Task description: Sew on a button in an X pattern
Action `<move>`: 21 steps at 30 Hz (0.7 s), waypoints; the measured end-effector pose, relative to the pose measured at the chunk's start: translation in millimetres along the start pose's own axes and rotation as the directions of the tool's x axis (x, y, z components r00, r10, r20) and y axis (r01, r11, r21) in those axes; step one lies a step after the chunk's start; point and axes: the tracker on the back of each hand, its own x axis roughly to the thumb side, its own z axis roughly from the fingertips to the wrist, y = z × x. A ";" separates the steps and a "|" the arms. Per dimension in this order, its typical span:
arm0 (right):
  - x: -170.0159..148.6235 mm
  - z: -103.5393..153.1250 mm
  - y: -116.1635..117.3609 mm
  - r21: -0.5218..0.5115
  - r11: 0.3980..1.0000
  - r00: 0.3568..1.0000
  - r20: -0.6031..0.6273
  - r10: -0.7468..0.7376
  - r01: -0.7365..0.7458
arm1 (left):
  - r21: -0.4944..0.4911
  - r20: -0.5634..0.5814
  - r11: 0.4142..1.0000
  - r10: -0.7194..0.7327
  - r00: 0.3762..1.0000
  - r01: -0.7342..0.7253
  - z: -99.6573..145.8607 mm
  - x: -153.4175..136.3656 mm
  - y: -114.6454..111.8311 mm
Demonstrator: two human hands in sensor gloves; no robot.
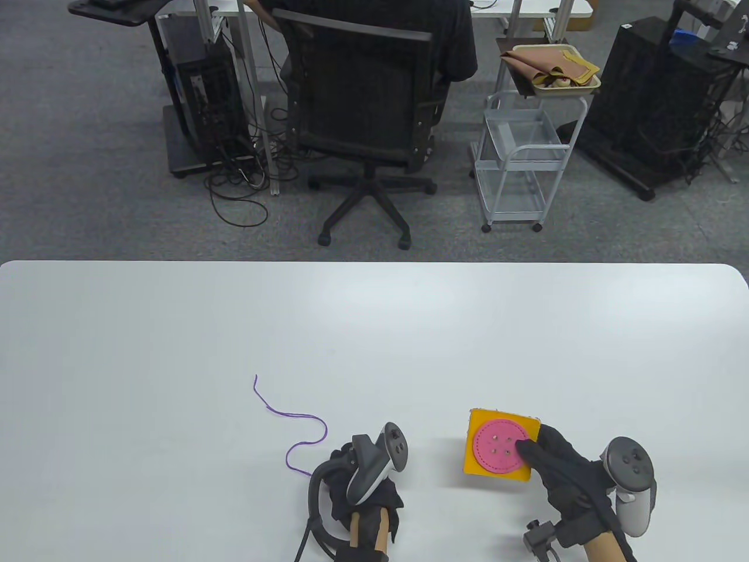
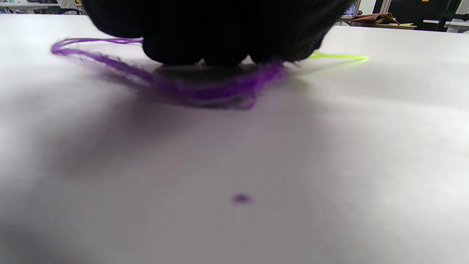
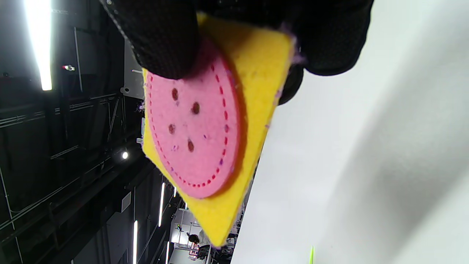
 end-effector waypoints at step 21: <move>-0.7 0.1 -1.3 0.002 1.000 0.999 -0.023 -0.026 0.026 | 0.173 0.110 0.921 0.335 0.936 -0.350 10.4 -16.6 13.5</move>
